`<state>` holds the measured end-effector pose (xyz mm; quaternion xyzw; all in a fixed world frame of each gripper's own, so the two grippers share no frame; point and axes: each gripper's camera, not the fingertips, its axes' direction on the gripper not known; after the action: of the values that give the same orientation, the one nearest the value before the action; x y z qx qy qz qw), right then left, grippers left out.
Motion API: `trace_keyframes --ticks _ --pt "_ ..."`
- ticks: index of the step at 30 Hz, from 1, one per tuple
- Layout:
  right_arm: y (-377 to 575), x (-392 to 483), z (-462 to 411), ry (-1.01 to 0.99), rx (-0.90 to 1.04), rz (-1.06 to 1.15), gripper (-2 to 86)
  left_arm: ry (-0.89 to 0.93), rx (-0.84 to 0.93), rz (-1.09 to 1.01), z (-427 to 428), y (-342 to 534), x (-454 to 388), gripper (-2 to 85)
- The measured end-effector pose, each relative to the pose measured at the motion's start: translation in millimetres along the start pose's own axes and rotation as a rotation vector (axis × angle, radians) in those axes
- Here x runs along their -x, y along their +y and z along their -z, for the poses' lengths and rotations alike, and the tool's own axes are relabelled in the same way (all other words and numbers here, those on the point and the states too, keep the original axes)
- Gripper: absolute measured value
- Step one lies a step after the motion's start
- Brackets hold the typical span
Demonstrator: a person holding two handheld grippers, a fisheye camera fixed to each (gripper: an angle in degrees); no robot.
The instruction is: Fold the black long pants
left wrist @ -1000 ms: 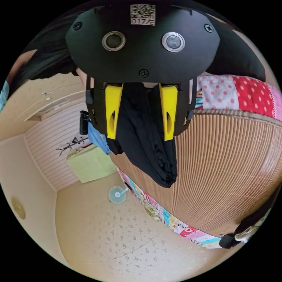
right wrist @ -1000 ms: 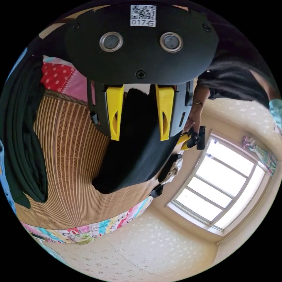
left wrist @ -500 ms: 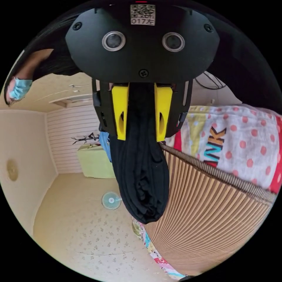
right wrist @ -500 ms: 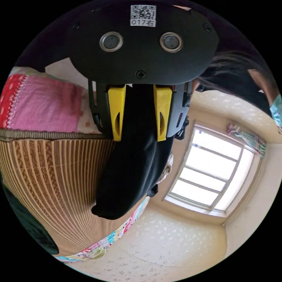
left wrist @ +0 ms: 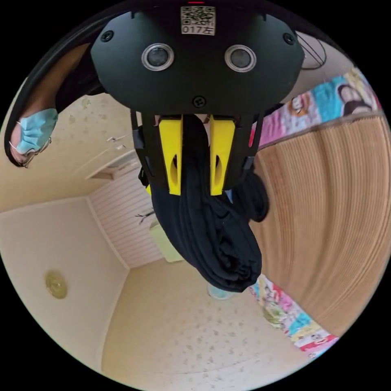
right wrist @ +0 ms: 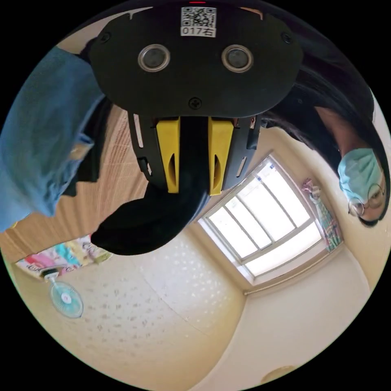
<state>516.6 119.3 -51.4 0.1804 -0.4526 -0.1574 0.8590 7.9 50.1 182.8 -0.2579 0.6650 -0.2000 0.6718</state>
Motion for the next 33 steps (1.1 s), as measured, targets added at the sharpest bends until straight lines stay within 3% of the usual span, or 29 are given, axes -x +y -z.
trace_keyframes --ticks 4,8,9,13,15,18,20,22,25,27,29,33 --pt "-34.0 1.4 86.5 0.279 -0.069 -0.082 12.0 0.045 0.124 -0.051 -122.9 -17.9 -17.4 11.2" --pt "-19.7 -68.5 128.7 0.697 0.065 -0.437 12.4 -0.152 0.308 0.042 -250.1 20.0 28.3 10.5" --pt "-1.1 -80.5 127.8 0.828 0.104 -0.496 9.8 -0.181 0.375 -0.037 -273.3 40.3 34.4 9.3" --pt "50.1 -27.4 104.9 0.907 -0.005 -0.278 4.1 -0.303 0.316 -0.414 -256.6 102.1 3.5 4.3" --pt "79.5 40.3 77.2 1.000 -0.218 -0.117 2.7 -0.552 0.323 -0.520 -234.4 136.5 -6.6 0.2" --pt "111.1 95.9 15.5 0.996 -0.442 -0.014 1.3 -0.697 0.369 -0.525 -196.2 166.7 6.9 -0.8" --pt "123.1 114.4 -40.3 0.856 -0.435 0.116 1.0 -0.748 0.411 -0.433 -169.0 178.2 29.7 -0.9" --pt "129.6 125.3 -107.4 0.760 -0.345 0.208 0.8 -0.799 0.447 -0.298 -140.0 186.4 58.2 -0.9" --pt "132.4 111.1 -244.6 0.668 -0.017 0.221 0.9 -0.914 0.437 -0.074 -85.6 200.1 103.1 -0.9" --pt "130.2 84.7 -353.2 0.560 0.357 0.159 1.2 -0.953 0.422 0.030 -46.9 210.0 124.8 -0.8" --pt "135.0 84.4 -408.6 0.490 0.454 0.219 1.7 -0.961 0.372 0.054 -19.3 214.3 129.0 -0.4" --pt "155.7 80.0 -488.2 0.675 0.557 0.224 5.0 -1.092 0.153 0.057 46.1 207.7 120.2 3.8"
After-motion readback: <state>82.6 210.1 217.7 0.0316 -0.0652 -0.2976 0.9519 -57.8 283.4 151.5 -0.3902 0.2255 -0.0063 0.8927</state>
